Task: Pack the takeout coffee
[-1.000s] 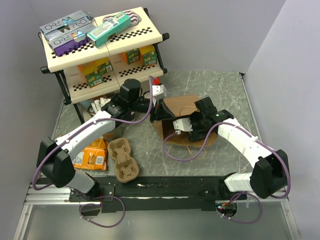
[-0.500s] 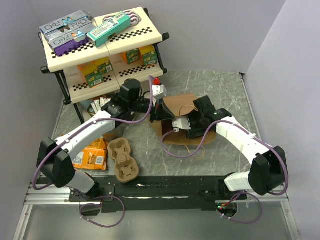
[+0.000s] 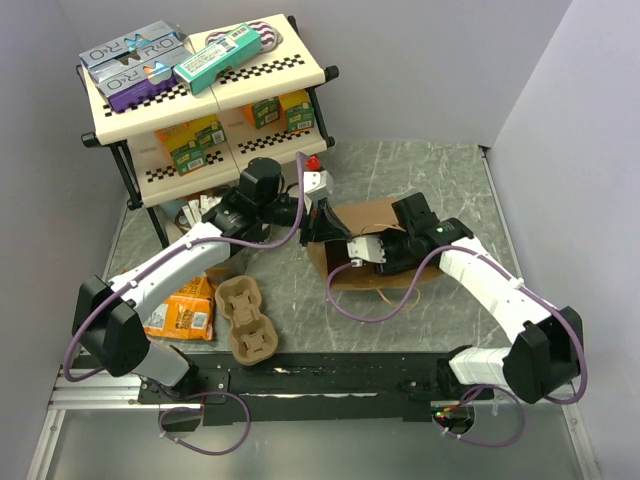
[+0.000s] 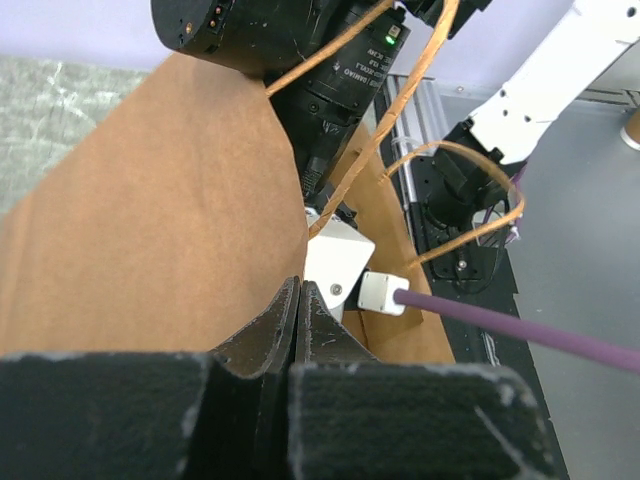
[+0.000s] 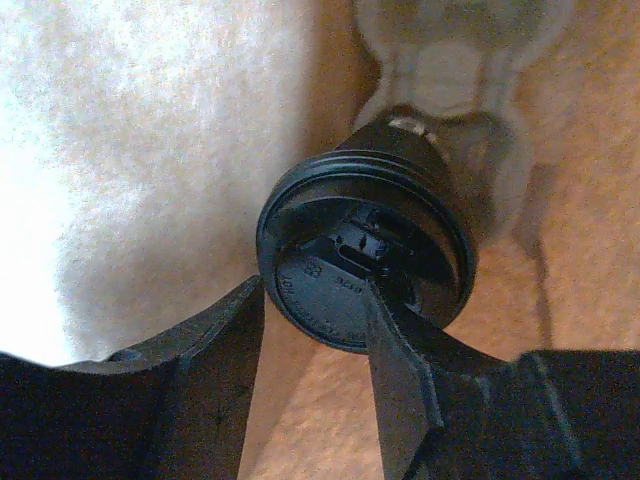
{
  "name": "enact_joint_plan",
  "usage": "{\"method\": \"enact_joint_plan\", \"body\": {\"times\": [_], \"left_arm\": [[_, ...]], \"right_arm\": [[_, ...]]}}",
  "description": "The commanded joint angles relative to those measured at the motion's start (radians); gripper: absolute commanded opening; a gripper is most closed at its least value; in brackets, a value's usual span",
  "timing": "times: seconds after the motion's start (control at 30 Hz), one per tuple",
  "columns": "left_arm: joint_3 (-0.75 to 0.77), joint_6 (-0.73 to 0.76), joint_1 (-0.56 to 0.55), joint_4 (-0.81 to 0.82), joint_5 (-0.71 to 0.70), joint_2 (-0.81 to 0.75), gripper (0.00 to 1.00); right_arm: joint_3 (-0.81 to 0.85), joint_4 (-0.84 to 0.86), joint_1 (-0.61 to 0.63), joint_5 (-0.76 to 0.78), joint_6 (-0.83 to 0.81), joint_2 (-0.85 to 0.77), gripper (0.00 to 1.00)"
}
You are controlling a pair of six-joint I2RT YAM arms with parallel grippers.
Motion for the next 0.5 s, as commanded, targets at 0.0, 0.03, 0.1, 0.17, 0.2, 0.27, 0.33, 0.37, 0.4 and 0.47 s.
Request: {"method": "enact_joint_plan", "body": {"times": [0.0, 0.03, 0.1, 0.17, 0.2, 0.27, 0.33, 0.37, 0.4, 0.47], "left_arm": [[0.017, -0.004, -0.014, 0.059, 0.07, -0.035, 0.01], [0.017, -0.002, -0.014, 0.057, 0.07, -0.033, 0.01], [0.018, -0.002, -0.014, 0.059, 0.072, -0.033, 0.01], [0.018, -0.001, -0.014, 0.059, 0.072, -0.033, 0.01], [0.015, -0.001, -0.014, 0.059, 0.072, -0.035, 0.01], [0.015, -0.001, -0.014, 0.059, 0.072, -0.037, 0.01], [0.011, -0.001, -0.014, 0.059, 0.073, -0.037, 0.01], [0.011, -0.001, -0.014, 0.059, 0.073, -0.037, 0.01], [0.011, 0.001, -0.014, 0.057, 0.073, -0.037, 0.01], [0.012, 0.005, -0.014, 0.054, 0.073, -0.037, 0.01]], "right_arm": [[0.042, -0.022, 0.004, -0.052, 0.027, -0.051, 0.49], [0.045, -0.023, 0.001, -0.057, 0.031, -0.052, 0.47], [0.049, -0.034, 0.001, -0.066, 0.039, -0.054, 0.46], [0.049, -0.042, 0.001, -0.07, 0.042, -0.054, 0.44], [0.048, -0.048, 0.0, -0.077, 0.042, -0.057, 0.43], [0.051, -0.063, -0.003, -0.087, 0.044, -0.06, 0.44], [0.051, -0.081, -0.011, -0.106, 0.048, -0.062, 0.51], [0.052, -0.088, -0.011, -0.112, 0.047, -0.06, 0.65], [0.046, -0.097, -0.014, -0.116, 0.045, -0.062, 0.72], [0.023, -0.101, -0.017, -0.117, 0.016, -0.075, 0.96]]}}
